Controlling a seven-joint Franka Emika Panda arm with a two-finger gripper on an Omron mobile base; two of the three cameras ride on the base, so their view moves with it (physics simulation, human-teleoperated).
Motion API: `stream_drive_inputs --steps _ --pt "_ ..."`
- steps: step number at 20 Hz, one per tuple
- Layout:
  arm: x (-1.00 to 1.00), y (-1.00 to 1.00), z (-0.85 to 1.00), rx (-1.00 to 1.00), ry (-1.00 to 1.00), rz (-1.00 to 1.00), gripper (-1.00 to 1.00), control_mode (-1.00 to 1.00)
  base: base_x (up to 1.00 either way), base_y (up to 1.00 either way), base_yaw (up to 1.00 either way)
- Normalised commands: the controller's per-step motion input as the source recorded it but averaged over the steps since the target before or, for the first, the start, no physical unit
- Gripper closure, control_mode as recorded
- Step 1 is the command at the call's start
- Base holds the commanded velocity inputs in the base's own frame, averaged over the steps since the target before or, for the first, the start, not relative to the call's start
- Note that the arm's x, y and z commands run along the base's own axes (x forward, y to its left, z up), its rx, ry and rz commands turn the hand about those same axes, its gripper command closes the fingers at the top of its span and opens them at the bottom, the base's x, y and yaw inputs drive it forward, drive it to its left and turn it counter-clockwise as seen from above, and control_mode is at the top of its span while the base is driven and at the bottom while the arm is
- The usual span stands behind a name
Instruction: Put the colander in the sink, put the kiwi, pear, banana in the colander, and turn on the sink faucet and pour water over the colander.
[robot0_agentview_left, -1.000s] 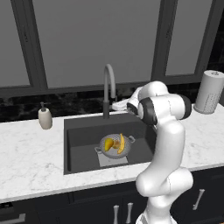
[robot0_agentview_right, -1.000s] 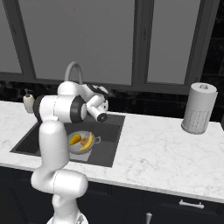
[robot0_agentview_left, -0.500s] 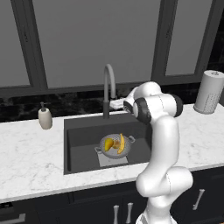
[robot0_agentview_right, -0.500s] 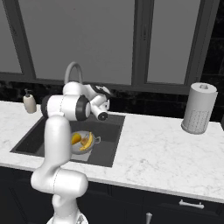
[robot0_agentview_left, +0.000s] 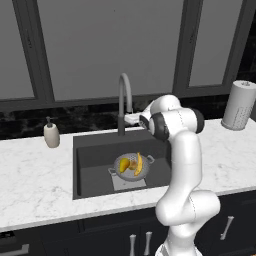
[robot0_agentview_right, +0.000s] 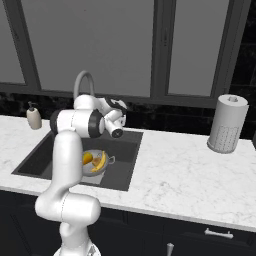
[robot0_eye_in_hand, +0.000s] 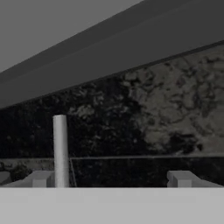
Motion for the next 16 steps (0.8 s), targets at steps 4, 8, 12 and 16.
stream_drive_inputs --steps 4,8,12,16 --pt "0.42 0.00 -0.05 0.04 0.00 -0.06 -1.00 -1.00 0.00 0.00 0.00" --pt "0.39 -0.05 -0.05 0.06 -0.01 -0.07 -1.00 -1.00 0.00 0.00 0.00" --pt "0.25 -0.36 0.00 0.14 -0.04 -0.09 1.00 -1.00 0.00 0.00 0.00" --pt "0.20 -0.56 0.00 0.19 -0.06 -0.11 1.00 -1.00 0.00 0.00 0.00"
